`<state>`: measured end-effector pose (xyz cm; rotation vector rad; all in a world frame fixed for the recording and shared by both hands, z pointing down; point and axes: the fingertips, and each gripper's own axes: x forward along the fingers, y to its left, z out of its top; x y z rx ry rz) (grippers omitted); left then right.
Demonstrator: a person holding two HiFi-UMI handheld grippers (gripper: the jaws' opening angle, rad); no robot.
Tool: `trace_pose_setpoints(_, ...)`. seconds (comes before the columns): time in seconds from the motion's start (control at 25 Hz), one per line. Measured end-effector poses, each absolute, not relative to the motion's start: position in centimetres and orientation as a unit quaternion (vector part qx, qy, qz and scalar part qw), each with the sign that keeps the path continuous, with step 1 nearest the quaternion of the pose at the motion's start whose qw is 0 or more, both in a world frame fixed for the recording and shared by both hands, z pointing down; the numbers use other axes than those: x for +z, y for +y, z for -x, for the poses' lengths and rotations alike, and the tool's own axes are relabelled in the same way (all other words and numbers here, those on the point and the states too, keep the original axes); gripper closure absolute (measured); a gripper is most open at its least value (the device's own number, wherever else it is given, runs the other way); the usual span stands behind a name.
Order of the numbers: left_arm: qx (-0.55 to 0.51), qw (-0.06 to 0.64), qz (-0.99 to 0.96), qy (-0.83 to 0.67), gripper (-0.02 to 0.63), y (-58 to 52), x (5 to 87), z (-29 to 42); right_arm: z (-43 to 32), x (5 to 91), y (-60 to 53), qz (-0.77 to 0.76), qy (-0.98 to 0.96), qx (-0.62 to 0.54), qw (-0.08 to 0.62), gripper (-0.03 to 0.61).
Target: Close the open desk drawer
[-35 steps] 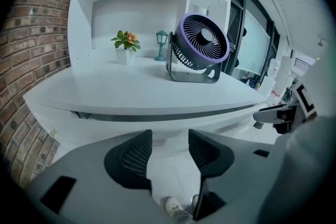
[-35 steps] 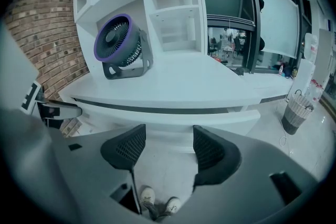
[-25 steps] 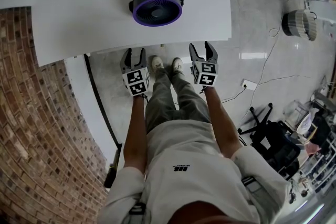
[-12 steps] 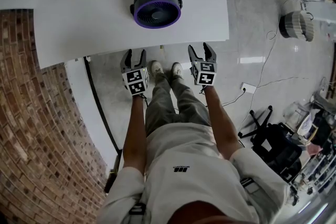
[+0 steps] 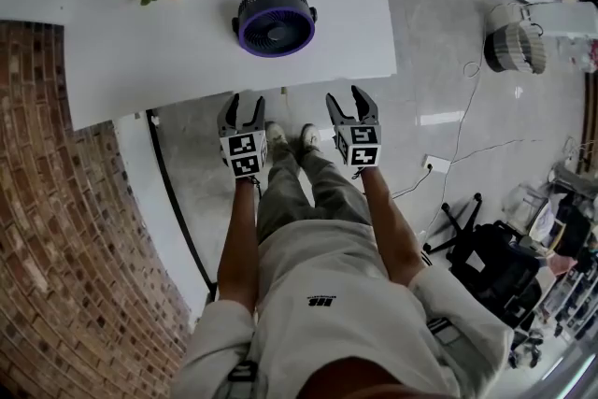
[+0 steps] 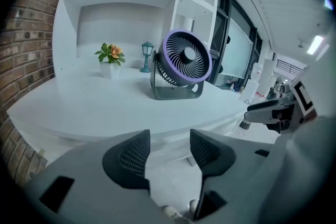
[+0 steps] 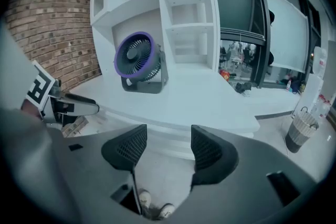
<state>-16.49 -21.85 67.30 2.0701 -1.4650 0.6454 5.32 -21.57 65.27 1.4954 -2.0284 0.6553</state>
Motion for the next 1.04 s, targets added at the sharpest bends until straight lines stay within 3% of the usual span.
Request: trace_pose_setpoints(1.04,0.168,0.178,-0.824,-0.511,0.367,-19.0,56.2,16.0,1.3,55.4,-18.9,-0.537,-0.797,0.176,0.212,0.325)
